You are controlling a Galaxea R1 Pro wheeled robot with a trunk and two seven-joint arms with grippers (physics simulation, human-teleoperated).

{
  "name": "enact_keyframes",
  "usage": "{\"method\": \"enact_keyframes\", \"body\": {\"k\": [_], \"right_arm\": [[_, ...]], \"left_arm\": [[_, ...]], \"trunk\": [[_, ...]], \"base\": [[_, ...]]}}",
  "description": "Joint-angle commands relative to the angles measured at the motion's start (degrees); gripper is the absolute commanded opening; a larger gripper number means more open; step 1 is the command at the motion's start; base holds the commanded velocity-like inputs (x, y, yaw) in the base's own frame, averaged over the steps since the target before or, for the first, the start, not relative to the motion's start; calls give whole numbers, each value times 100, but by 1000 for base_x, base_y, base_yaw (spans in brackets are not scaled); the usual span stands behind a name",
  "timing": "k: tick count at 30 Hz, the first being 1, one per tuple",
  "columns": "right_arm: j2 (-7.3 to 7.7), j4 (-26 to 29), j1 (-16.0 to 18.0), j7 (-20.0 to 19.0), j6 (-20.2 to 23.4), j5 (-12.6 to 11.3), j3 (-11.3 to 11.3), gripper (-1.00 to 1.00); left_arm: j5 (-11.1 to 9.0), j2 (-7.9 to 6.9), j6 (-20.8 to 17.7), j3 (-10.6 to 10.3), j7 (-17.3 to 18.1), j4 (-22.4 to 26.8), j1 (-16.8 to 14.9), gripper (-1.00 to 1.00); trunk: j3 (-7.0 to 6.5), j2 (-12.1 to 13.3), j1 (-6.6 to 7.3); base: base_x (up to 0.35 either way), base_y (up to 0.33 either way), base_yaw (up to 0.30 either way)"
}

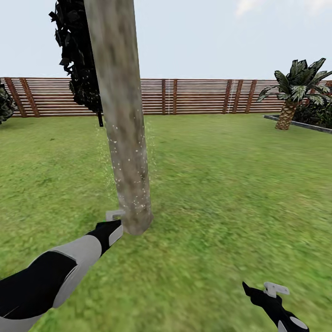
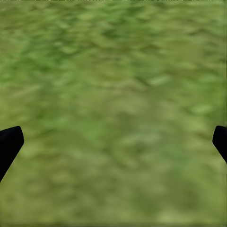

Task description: In the garden, pick up the pesticide atomizer on the floor and spray pesticide onto both trees until each tree trunk is fully covered.

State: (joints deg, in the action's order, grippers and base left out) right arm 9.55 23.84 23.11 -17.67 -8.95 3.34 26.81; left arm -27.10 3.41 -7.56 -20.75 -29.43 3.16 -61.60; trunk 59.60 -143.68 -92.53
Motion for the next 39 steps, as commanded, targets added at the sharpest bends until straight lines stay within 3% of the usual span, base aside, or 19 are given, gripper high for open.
{"method": "enact_keyframes", "body": {"k": [1,4,6,11,23,24,27,39], "right_arm": [[0,-2,0,0,1,0,0,100],[36,-29,-6,-33,-35,28,39,100],[-10,-94,-5,-81,28,-33,17,100],[-106,-256,-5,81,73,-61,-49,100],[-58,-642,-4,421,60,-69,-44,100],[-56,-768,-3,427,56,-70,-44,100],[-52,-767,-1,427,44,-63,-45,100],[-50,-775,-2,439,30,-63,-44,100]], "left_arm": [[22,5,56,-30,-1,15,150,-100],[58,-51,158,-48,39,-10,288,-100],[-28,-93,166,34,104,-78,354,-100],[-71,-37,7,136,-54,-207,522,-100],[-50,-25,-181,134,-421,-177,919,-100],[-50,-25,-172,133,-422,-177,1285,-100],[-50,-25,98,125,-434,-186,1284,-100],[-41,-25,551,116,-423,-193,1289,-100]], "trunk": [[0,0,0],[0,0,0],[0,0,0],[0,0,0],[0,0,0],[0,0,0],[0,0,0],[0,0,0]], "base": [[0,0,0],[0,0,0],[0,0,0],[0,0,0],[-151,65,0],[-313,103,0],[-316,101,0],[-317,36,0]]}}
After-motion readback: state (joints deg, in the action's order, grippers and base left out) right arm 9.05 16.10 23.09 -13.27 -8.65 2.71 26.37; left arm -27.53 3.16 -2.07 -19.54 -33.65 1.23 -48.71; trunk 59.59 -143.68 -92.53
